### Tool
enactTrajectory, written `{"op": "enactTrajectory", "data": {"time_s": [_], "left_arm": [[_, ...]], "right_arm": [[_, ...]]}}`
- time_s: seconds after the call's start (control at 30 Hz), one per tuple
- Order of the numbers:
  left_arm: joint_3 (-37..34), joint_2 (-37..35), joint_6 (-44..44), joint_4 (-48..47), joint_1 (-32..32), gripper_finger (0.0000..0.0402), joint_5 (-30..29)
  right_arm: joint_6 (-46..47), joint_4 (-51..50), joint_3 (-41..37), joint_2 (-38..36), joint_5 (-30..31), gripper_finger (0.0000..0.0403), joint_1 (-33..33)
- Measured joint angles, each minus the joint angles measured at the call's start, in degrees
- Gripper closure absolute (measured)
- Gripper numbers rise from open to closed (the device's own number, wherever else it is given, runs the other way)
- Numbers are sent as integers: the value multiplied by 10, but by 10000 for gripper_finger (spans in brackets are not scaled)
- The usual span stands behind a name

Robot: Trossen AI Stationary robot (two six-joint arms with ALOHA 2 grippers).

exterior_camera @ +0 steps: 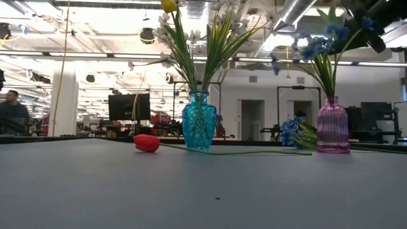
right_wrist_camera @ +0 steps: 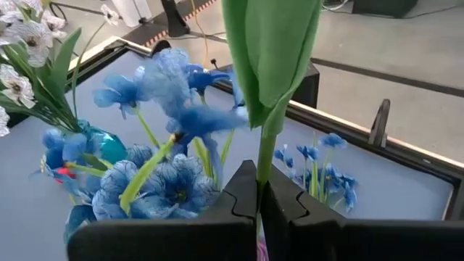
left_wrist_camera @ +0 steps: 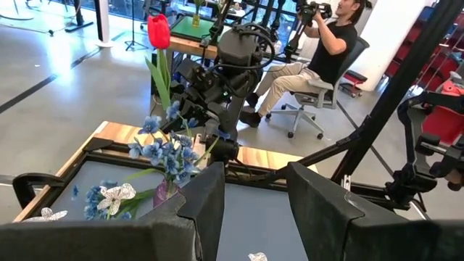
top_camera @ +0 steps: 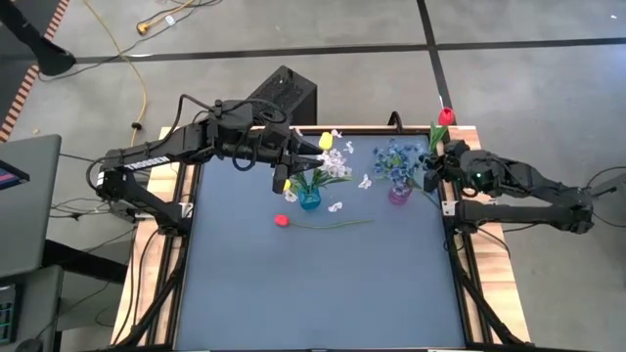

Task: Sort flowers into vase by color
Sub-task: Put the top red flower into the violet vase

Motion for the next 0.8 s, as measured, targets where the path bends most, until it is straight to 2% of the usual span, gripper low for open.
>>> {"op": "enactTrajectory", "data": {"time_s": [0.4, 0.67, 0.8], "left_arm": [[0, 0, 0, 0, -11, 264, -2], [0, 0, -3, -2, -19, 264, -5], [0, 0, -3, -2, -19, 264, -5]], "right_arm": [[12, 67, -69, 2, -3, 375, 0], [27, 71, -77, 2, -4, 367, 0], [27, 69, -70, 0, -32, 355, 0]]}}
